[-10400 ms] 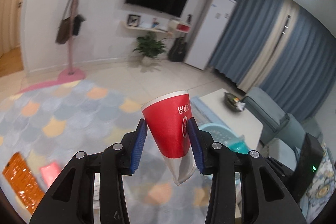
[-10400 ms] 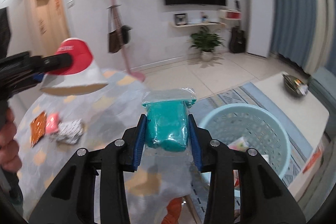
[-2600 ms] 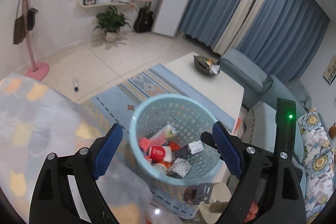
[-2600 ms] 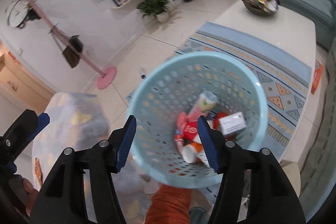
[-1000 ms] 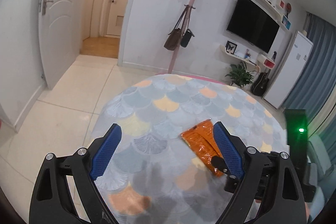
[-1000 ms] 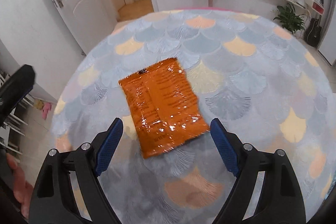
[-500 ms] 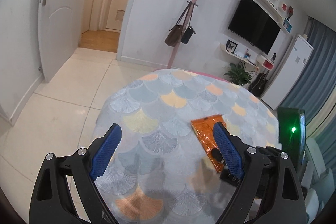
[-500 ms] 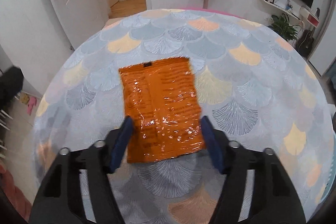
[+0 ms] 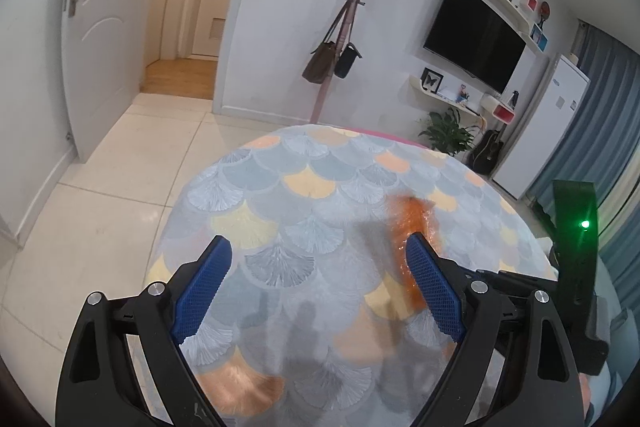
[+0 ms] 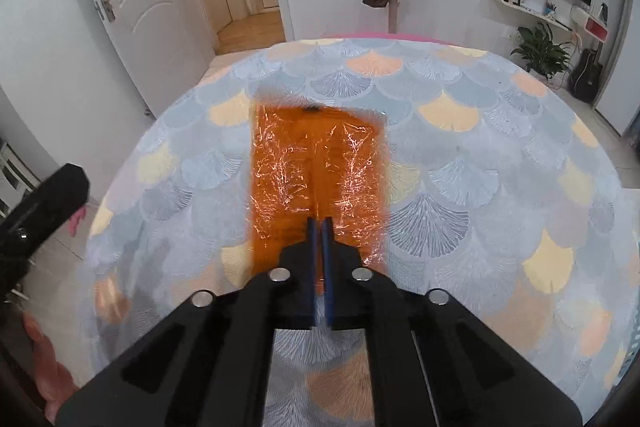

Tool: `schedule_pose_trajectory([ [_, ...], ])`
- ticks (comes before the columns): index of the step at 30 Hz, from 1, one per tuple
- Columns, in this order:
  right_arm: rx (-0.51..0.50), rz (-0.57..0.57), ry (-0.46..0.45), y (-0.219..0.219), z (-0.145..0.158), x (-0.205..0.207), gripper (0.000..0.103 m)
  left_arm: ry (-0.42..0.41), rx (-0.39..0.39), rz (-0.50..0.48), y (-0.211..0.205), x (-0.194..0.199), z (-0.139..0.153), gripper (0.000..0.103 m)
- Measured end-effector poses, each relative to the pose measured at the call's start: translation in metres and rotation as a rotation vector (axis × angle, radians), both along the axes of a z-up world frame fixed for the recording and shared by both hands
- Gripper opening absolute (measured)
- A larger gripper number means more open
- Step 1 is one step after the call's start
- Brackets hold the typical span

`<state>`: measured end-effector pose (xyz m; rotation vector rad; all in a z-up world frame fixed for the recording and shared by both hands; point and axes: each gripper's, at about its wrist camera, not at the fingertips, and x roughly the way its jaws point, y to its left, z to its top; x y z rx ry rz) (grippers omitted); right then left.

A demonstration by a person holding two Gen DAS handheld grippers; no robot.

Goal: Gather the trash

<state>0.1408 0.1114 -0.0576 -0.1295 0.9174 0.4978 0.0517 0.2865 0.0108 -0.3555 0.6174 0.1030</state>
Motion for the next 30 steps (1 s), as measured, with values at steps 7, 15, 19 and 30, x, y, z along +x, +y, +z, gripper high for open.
schedule_pose_trajectory([
  [7,0.061,-0.030,-0.035,-0.028,0.021,-0.012,0.000,-0.009,0.015,-0.027,-0.012,0.001,0.007,0.086],
  [15,0.087,0.015,-0.051,-0.056,0.044,-0.018,0.001,-0.013,0.035,-0.062,-0.036,0.002,0.011,0.086],
  [19,0.019,0.104,0.008,-0.029,0.033,-0.018,0.051,-0.027,0.008,-0.019,-0.026,-0.005,0.013,0.085],
  [30,-0.119,0.134,0.028,0.027,-0.009,-0.003,0.089,-0.029,0.020,0.033,-0.005,-0.022,0.020,0.085],
])
